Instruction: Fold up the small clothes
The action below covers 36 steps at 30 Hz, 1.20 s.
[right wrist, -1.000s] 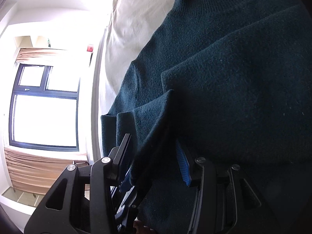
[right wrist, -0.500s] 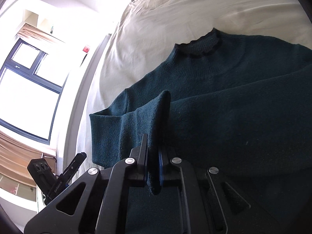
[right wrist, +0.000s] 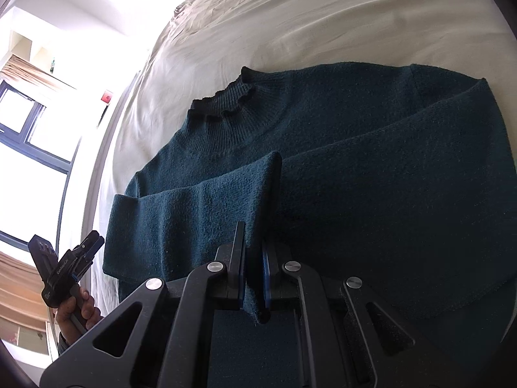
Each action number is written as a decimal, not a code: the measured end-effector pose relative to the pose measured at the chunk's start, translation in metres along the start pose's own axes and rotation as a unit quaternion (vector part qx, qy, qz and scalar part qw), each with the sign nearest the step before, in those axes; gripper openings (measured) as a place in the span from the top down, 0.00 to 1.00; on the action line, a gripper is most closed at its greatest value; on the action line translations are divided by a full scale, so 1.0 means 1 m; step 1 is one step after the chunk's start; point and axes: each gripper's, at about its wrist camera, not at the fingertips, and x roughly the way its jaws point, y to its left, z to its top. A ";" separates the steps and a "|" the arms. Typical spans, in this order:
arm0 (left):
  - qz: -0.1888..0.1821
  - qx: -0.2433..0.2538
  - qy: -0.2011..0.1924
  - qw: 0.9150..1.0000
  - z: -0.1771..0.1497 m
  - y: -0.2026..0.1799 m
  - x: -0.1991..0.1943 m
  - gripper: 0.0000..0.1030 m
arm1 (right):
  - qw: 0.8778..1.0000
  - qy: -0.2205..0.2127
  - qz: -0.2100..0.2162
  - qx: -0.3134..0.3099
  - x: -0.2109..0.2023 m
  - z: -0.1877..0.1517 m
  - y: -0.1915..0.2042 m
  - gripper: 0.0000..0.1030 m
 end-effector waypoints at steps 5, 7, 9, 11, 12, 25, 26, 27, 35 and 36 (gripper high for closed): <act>0.007 0.008 0.017 1.000 0.008 -0.009 0.021 0.51 | 1.000 -0.003 -0.011 -0.003 0.002 0.003 -0.006 0.93; 0.009 0.005 0.027 1.000 0.012 -0.009 0.030 0.52 | 1.000 -0.004 -0.010 0.001 -0.008 0.000 -0.018 0.93; 0.012 0.004 0.037 0.999 0.014 -0.007 0.039 0.52 | 1.000 -0.005 -0.011 0.005 -0.009 0.002 -0.026 0.93; 0.015 0.013 0.035 0.999 0.016 -0.009 0.043 0.52 | 1.000 -0.003 -0.012 0.007 -0.008 0.003 -0.031 0.93; 0.017 0.019 0.034 0.999 0.017 -0.010 0.044 0.52 | 1.000 -0.002 -0.012 0.008 -0.001 0.002 -0.029 0.93; 0.026 0.028 0.031 0.999 0.027 -0.009 0.060 0.92 | 1.000 -0.010 -0.018 -0.009 -0.007 -0.011 -0.029 0.93; 0.027 0.031 0.028 0.999 0.026 -0.009 0.060 0.92 | 1.000 -0.012 -0.024 -0.009 -0.007 -0.011 -0.030 0.93; 0.030 0.038 0.025 0.999 0.025 -0.010 0.060 0.92 | 0.999 -0.014 -0.030 -0.008 -0.005 -0.010 -0.029 0.94; 0.045 0.071 0.001 0.996 0.019 -0.016 0.060 0.92 | 0.999 -0.026 -0.005 0.037 -0.003 -0.013 -0.048 0.95; 0.045 0.079 -0.001 0.996 0.018 -0.018 0.056 0.91 | 0.999 -0.027 -0.010 0.029 -0.005 -0.014 -0.044 0.95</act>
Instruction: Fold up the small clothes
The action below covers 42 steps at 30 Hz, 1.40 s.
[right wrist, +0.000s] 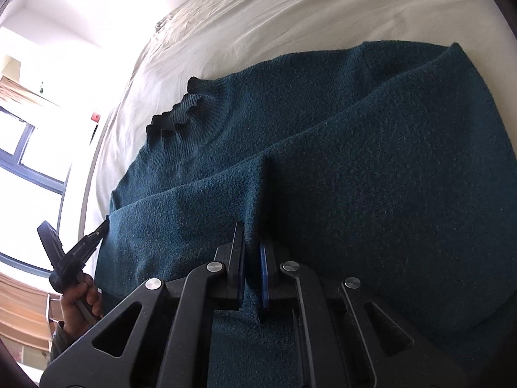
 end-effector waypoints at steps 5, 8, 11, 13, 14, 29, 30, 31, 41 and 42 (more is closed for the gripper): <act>0.015 0.017 -0.032 0.999 -0.010 -0.007 -0.036 0.90 | 1.000 0.000 -0.005 0.014 -0.016 -0.003 0.005 0.91; 0.010 0.040 -0.042 0.998 -0.022 -0.019 -0.054 0.90 | 1.000 -0.007 -0.002 0.006 -0.022 -0.004 0.007 0.91; 0.024 0.073 -0.035 0.996 -0.038 -0.035 -0.057 0.90 | 1.000 0.001 -0.024 -0.010 -0.017 -0.008 0.008 0.90; 0.032 0.085 -0.020 0.996 -0.048 -0.041 -0.052 0.90 | 0.999 -0.001 -0.031 -0.011 -0.015 -0.010 0.007 0.91; 0.037 0.092 -0.017 0.995 -0.054 -0.043 -0.050 0.90 | 0.999 -0.004 -0.031 -0.005 -0.016 -0.009 0.005 0.91; 0.073 0.129 -0.040 0.988 -0.084 -0.051 -0.066 0.87 | 0.997 -0.073 -0.033 -0.003 -0.052 -0.010 0.001 0.91; 0.078 0.137 -0.042 0.987 -0.088 -0.054 -0.066 0.85 | 0.997 -0.081 -0.019 -0.008 -0.057 -0.013 0.006 0.91; 0.082 0.144 -0.039 0.985 -0.091 -0.056 -0.064 0.83 | 0.997 -0.079 -0.012 -0.014 -0.057 -0.016 0.011 0.91; 0.052 0.090 -0.021 0.994 -0.098 -0.031 -0.092 0.60 | 0.998 -0.063 -0.027 -0.015 -0.059 -0.042 0.010 0.91; 0.044 0.083 -0.021 0.995 -0.104 -0.028 -0.101 0.59 | 0.996 -0.081 -0.033 -0.029 -0.072 -0.046 0.014 0.90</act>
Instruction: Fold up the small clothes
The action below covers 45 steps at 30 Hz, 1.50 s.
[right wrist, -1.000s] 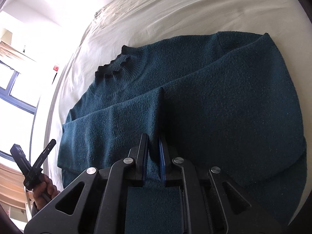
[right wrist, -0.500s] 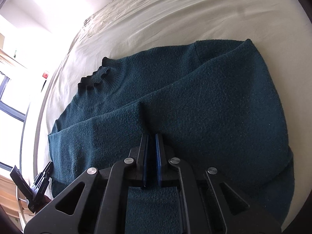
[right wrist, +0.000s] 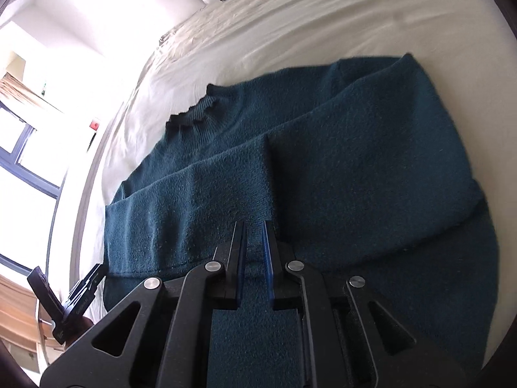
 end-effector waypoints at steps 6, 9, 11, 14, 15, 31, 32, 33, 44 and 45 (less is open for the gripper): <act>-0.059 -0.069 0.018 0.996 -0.056 0.024 -0.057 0.34 | 0.994 -0.099 -0.014 -0.038 -0.086 -0.043 0.011 0.42; -0.081 -0.088 0.043 0.992 -0.090 0.026 -0.077 0.34 | 0.994 -0.103 -0.015 -0.041 -0.115 -0.074 0.006 0.39; -0.096 -0.094 0.061 0.989 -0.111 0.024 -0.087 0.34 | 0.996 -0.089 -0.009 -0.029 -0.128 -0.094 -0.002 0.39; -0.109 -0.093 0.078 0.987 -0.135 0.018 -0.102 0.34 | 0.998 -0.068 -0.014 -0.013 -0.150 -0.125 -0.018 0.39; -0.113 -0.095 0.082 0.986 -0.141 0.017 -0.107 0.34 | 0.998 -0.065 -0.019 -0.009 -0.163 -0.136 -0.028 0.39; -0.182 -0.130 0.139 0.965 -0.182 0.025 -0.134 0.34 | 0.991 0.005 -0.058 0.118 -0.229 -0.224 -0.158 0.40; -0.184 -0.129 0.143 0.964 -0.182 0.025 -0.133 0.34 | 0.991 0.013 -0.052 0.127 -0.228 -0.229 -0.163 0.40; -0.186 -0.127 0.146 0.963 -0.184 0.024 -0.134 0.34 | 0.990 0.018 -0.045 0.131 -0.228 -0.234 -0.167 0.41; -0.210 -0.144 0.186 0.949 -0.194 0.029 -0.133 0.34 | 0.983 0.029 0.021 0.182 -0.235 -0.251 -0.178 0.50; -0.212 -0.145 0.188 0.948 -0.194 0.029 -0.133 0.34 | 0.983 0.029 0.021 0.183 -0.236 -0.250 -0.177 0.51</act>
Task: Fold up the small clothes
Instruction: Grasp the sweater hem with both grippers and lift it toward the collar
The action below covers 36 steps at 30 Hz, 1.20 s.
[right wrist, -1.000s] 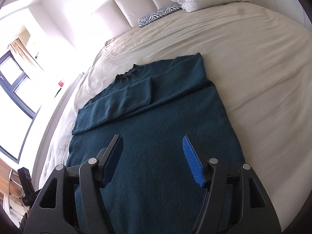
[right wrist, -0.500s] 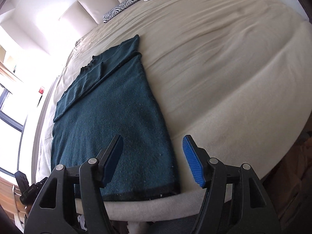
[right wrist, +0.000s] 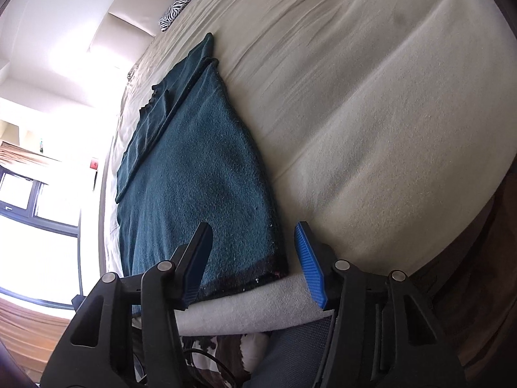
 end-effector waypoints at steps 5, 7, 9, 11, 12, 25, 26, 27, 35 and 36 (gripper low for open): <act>0.005 0.010 0.016 1.000 -0.001 -0.005 0.001 0.36 | 1.000 0.008 0.003 0.002 0.000 0.000 0.000 0.55; 0.008 0.007 0.017 1.000 0.000 -0.005 0.001 0.44 | 1.000 0.011 0.005 0.006 0.001 -0.001 -0.001 0.57; 0.010 0.000 0.020 1.000 0.001 -0.002 0.001 0.55 | 1.000 0.015 0.007 0.012 0.003 0.001 -0.003 0.62; 0.013 0.000 0.024 1.000 0.000 -0.001 0.003 0.69 | 1.000 0.019 0.008 0.018 0.004 0.000 -0.005 0.67; 0.014 0.000 0.027 1.000 0.000 0.000 0.003 0.76 | 1.000 0.020 0.010 0.020 0.004 0.000 -0.007 0.68; 0.008 0.005 0.023 1.000 -0.002 -0.005 0.003 0.94 | 0.999 0.031 0.014 0.022 0.008 -0.003 -0.009 0.92; 0.007 0.004 0.020 1.000 -0.002 -0.005 0.001 0.94 | 0.999 0.029 0.012 0.021 0.008 -0.003 -0.009 0.93; 0.005 0.004 0.018 1.000 -0.002 -0.004 -0.001 0.94 | 0.999 0.027 0.012 0.018 0.007 -0.003 -0.008 0.94; -0.018 -0.001 -0.018 1.000 0.004 -0.008 -0.016 0.94 | 1.000 -0.003 0.022 -0.003 -0.005 0.004 0.015 0.95; -0.026 -0.002 -0.023 0.999 0.006 -0.009 -0.020 0.95 | 1.000 -0.007 0.026 -0.006 -0.007 0.005 0.019 0.95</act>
